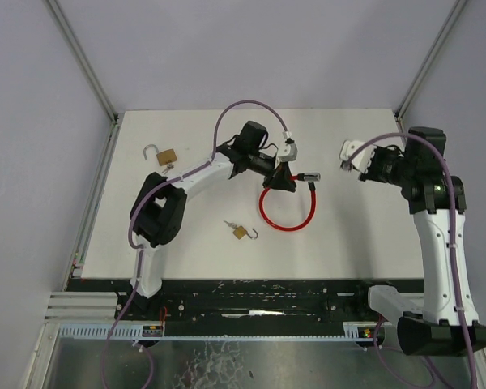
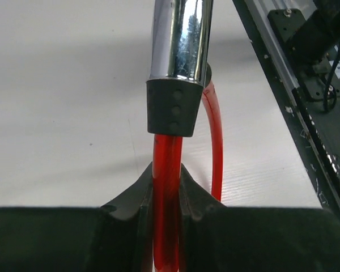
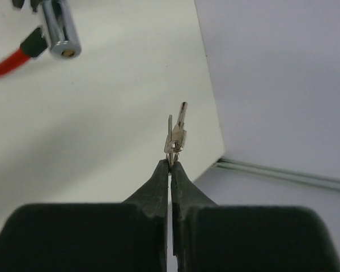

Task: Lock with the key
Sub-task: Lock the lock, then place the lock at the center of the board, then place the key at the center of the board.

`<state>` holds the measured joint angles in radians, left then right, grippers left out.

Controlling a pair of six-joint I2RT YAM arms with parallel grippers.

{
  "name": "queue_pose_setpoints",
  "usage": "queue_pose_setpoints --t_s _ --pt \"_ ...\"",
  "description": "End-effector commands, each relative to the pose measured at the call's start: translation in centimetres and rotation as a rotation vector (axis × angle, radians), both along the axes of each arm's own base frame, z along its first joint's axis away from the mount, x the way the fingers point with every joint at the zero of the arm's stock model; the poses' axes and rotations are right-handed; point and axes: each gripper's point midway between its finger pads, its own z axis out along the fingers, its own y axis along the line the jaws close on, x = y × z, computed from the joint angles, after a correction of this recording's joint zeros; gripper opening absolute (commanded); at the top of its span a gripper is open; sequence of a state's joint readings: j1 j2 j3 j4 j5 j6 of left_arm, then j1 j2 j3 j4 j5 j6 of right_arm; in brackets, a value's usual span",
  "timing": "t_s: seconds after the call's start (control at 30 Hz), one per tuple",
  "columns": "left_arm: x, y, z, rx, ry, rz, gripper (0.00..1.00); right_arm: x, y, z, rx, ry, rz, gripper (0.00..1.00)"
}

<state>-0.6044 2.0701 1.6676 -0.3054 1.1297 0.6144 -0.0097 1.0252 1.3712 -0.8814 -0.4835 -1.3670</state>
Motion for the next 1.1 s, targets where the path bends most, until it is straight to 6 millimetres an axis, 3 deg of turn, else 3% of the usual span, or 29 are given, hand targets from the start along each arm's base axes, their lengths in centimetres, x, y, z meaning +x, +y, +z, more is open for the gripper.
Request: queue_pose_setpoints --t_s 0.0,0.17,0.3,0.4,0.57,0.63,0.77,0.9,1.03,1.07 --pt "2.0 -1.6 6.9 -0.151 -0.043 0.162 0.0 3.3 0.3 -1.1 0.491 0.159 -0.288 0.0" --pt "5.7 -2.3 8.0 -0.164 0.105 0.408 0.0 6.4 1.8 -5.6 0.87 0.387 -0.414 0.0" --pt "8.7 -3.4 7.1 -0.188 0.361 0.574 0.0 8.9 2.5 -9.4 1.012 0.623 -0.558 0.0" --pt "10.9 -3.5 4.3 -0.122 0.512 0.717 0.0 9.8 2.7 -12.1 1.021 0.736 -0.618 0.0" --pt "16.1 -2.0 0.5 -0.074 0.586 1.054 0.0 10.5 1.0 -16.9 0.997 0.699 -0.727 0.0" --pt "17.8 -1.8 -0.2 -0.09 0.608 1.136 0.0 10.9 -0.1 -18.2 0.982 0.683 -0.798 0.0" --pt "20.3 -2.3 -2.1 -0.129 0.701 1.211 0.0 11.8 -2.2 -19.4 0.96 0.628 -0.929 0.01" --pt "22.1 -3.0 -4.0 -0.144 0.74 1.241 0.0 12.2 -3.7 -19.1 0.959 0.554 -0.99 0.02" --pt "23.3 -3.2 -4.8 -0.158 0.733 1.267 0.0 11.4 -0.1 -19.8 1.027 0.698 -0.815 0.03" --pt "23.4 -3.1 -5.3 -0.157 0.731 1.276 0.04 11.2 0.9 -20.2 1.038 0.755 -0.768 0.04"
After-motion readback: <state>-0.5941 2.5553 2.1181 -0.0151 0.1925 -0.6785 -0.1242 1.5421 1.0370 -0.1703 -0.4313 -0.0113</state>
